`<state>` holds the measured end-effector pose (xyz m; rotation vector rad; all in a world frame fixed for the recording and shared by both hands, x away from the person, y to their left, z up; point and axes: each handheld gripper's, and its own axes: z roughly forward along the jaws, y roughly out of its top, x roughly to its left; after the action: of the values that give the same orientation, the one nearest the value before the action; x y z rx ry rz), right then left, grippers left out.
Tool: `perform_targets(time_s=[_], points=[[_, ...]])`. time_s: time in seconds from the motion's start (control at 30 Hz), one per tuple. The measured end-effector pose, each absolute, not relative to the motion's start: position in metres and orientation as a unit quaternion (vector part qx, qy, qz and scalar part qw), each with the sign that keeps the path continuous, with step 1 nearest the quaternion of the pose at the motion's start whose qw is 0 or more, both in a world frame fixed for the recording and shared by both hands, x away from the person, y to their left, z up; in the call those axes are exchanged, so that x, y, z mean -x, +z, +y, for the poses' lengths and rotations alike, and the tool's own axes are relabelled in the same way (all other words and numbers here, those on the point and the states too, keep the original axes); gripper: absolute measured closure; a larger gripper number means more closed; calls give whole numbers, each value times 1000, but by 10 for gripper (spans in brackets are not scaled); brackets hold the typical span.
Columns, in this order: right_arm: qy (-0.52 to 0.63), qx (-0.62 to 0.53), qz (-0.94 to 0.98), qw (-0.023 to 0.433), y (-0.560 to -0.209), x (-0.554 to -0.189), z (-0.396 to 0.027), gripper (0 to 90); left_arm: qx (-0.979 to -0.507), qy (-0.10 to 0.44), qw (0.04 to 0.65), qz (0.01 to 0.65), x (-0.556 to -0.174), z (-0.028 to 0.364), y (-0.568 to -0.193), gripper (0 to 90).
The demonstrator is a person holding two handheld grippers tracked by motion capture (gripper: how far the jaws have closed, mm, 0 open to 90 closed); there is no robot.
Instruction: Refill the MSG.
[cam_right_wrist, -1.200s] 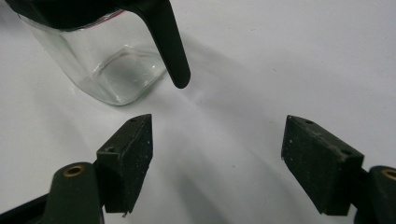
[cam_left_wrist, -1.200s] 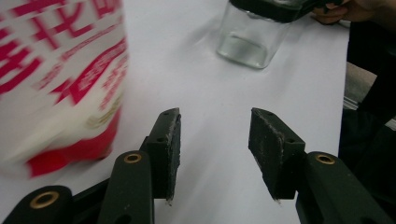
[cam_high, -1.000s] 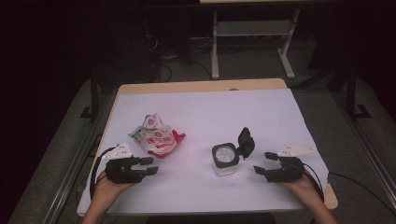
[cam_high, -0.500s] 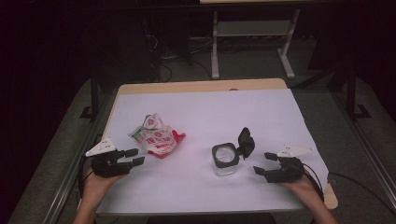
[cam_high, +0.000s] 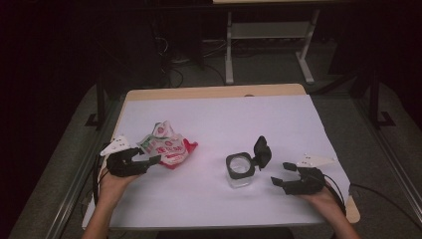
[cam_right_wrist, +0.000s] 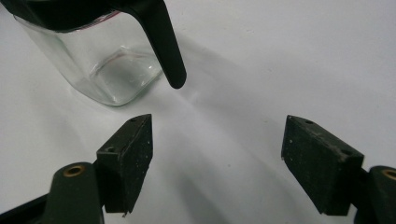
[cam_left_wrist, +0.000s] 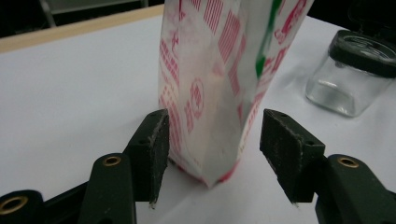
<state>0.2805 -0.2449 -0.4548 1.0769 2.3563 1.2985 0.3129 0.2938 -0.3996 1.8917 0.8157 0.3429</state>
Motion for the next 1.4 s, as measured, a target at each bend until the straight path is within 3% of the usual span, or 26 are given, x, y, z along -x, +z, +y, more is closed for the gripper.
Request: perform_targets(time_s=[0.33,0.67,1.0,1.4], points=[[445,-369,807,118,-455,-281,-244,244,-776,144,507,347,-321,278,-401,447],[445,-368,808,116,-455,-282,-243,244,-770,162,507,351,-323,270,-407,576],[444,-366,810,117,-456,-282,-243,245,-767,159,510,355,-326,272,-409,816],[443,-370,808,115,-456,-282,-243,246,-778,155,501,345,-328,270,-408,894]])
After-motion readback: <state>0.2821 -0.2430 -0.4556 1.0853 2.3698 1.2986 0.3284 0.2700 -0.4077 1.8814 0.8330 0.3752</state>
